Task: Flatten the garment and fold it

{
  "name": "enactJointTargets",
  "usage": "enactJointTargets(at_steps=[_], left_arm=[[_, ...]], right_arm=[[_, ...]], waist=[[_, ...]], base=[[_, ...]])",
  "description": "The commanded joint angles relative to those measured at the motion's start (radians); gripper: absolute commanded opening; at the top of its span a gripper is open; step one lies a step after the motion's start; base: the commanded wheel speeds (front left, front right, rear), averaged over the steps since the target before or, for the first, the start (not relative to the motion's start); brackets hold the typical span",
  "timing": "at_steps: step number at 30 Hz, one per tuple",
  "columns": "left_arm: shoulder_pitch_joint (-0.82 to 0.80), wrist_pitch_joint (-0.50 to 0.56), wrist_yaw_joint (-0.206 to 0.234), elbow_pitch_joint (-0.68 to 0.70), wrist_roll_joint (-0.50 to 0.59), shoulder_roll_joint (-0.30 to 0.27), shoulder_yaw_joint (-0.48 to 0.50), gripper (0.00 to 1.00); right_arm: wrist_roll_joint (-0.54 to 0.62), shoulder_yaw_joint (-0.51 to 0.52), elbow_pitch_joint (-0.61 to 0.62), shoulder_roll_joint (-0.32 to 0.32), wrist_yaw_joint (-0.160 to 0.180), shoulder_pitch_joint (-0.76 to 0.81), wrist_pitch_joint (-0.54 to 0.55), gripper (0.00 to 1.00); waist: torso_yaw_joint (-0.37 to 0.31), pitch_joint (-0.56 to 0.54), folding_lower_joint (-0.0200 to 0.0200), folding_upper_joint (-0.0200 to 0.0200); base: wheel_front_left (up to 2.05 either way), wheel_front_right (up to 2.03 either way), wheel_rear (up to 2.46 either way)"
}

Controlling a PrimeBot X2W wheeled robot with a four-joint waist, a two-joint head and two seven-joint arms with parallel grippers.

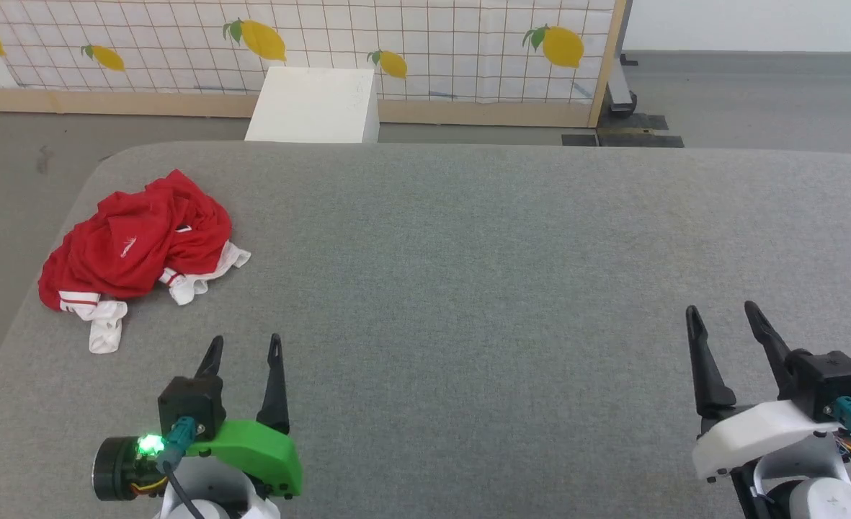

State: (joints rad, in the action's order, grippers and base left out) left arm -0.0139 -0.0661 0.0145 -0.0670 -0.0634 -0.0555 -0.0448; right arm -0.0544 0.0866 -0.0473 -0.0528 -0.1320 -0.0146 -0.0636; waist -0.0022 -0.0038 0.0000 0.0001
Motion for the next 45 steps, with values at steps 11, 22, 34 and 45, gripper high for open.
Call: enactJointTargets(at_steps=[11, 22, 34, 45], left_arm=[[-0.006, -0.032, 0.013, -0.027, -0.024, -0.005, -0.015, 1.0], [-0.007, -0.055, 0.021, -0.053, -0.032, -0.011, -0.03, 1.0], [-0.013, -0.08, 0.027, -0.081, -0.046, -0.014, -0.044, 1.0], [-0.016, -0.104, 0.034, -0.106, -0.062, -0.017, -0.057, 1.0]], right_arm=[[-0.011, 0.017, -0.019, 0.001, 0.0, 0.022, -0.034, 1.0], [-0.022, 0.031, -0.044, 0.001, 0.001, 0.028, -0.057, 1.0], [-0.031, 0.05, -0.072, 0.002, 0.001, 0.029, -0.081, 1.0], [-0.029, 0.062, -0.097, 0.002, 0.001, 0.03, -0.106, 1.0]], waist=[[0.0, -0.003, 0.0, -0.0001], [-0.001, -0.003, 0.0, -0.0001], [-0.001, -0.003, 0.0, -0.0001], [-0.001, -0.002, 0.0, -0.0001]], base=[[0.0, 0.0, 0.0], [0.0, 0.0, 0.0], [0.0, 0.0, 0.0], [0.0, 0.0, 0.0]])
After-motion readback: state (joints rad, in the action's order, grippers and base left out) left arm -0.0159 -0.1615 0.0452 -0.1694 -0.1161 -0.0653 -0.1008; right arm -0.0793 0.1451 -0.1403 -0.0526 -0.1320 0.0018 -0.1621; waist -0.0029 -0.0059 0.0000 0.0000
